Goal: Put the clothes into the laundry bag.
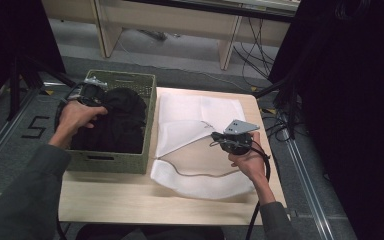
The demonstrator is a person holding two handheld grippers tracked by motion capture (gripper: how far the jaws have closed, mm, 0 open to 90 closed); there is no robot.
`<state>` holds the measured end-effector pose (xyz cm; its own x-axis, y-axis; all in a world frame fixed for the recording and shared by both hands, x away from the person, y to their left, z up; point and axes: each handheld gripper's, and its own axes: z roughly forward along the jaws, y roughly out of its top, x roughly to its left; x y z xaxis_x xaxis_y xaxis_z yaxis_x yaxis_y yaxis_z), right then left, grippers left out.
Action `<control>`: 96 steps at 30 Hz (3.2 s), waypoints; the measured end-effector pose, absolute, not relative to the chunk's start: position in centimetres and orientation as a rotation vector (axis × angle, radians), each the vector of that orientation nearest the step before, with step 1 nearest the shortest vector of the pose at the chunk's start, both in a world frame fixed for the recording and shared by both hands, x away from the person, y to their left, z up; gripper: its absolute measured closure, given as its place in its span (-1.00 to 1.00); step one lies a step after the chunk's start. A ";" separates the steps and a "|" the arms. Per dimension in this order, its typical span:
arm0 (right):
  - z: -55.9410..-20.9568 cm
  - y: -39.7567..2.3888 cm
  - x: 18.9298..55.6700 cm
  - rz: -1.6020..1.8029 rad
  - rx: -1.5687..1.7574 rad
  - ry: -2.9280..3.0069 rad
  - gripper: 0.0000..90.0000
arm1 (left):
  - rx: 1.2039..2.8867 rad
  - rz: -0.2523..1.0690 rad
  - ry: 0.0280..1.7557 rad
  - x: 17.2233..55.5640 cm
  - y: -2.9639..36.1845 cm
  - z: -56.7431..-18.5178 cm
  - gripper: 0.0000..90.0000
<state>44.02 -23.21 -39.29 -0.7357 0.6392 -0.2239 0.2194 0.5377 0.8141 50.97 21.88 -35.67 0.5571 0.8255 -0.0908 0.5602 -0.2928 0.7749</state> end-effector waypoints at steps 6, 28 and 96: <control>-39.2 -23.3 44.0 1.101 0.706 2.272 0.96 | 1.958 0.470 1.046 48.7 22.4 -31.4 0.69; -39.1 -23.3 44.0 1.097 0.733 2.269 0.96 | 1.941 0.314 0.718 40.1 16.9 -21.8 0.69; -39.3 -23.9 44.5 1.155 0.753 2.260 0.96 | 2.042 0.361 0.928 45.2 15.3 -34.4 -0.43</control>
